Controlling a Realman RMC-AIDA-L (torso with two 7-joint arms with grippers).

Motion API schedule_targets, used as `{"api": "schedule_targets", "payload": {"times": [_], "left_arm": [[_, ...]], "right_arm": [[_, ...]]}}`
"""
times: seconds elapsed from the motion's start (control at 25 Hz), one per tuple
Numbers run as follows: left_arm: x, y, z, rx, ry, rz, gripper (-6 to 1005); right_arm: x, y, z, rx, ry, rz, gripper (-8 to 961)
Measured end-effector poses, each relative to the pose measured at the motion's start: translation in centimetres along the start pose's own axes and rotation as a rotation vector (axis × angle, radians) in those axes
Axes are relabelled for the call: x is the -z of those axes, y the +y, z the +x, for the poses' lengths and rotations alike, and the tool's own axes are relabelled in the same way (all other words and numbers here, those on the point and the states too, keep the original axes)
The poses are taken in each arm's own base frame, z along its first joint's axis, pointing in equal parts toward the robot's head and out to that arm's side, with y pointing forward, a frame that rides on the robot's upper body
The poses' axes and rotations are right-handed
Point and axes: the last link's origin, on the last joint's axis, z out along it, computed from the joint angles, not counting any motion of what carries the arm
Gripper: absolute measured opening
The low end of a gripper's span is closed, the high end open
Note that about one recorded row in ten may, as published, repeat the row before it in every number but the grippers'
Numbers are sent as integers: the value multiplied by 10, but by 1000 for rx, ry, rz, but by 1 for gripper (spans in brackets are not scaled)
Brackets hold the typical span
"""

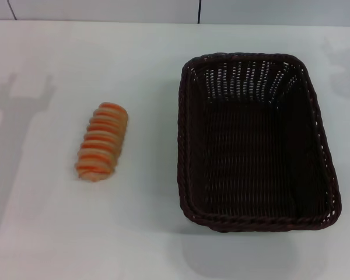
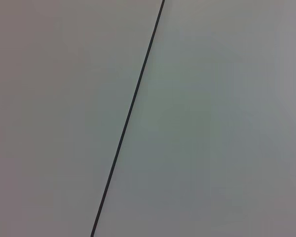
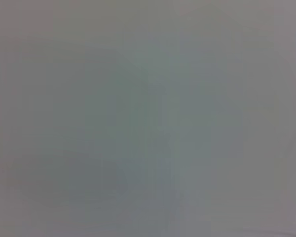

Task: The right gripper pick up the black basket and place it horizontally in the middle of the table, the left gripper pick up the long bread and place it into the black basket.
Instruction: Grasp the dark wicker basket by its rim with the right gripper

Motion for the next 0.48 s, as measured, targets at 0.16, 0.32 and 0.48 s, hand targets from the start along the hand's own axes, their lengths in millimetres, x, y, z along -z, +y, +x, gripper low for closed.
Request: {"api": "schedule_targets", "payload": {"times": [0.16, 0.32, 0.48], "left_arm": [[0, 1, 1, 0, 9, -4, 865], [0, 1, 2, 0, 16, -7, 865], [0, 2, 3, 1, 24, -11, 864]], "right_arm": [[6, 0, -7, -5, 57, -47, 725], [13, 4, -16, 3, 123, -112, 725], [24, 7, -27, -8, 179, -170, 725]]}}
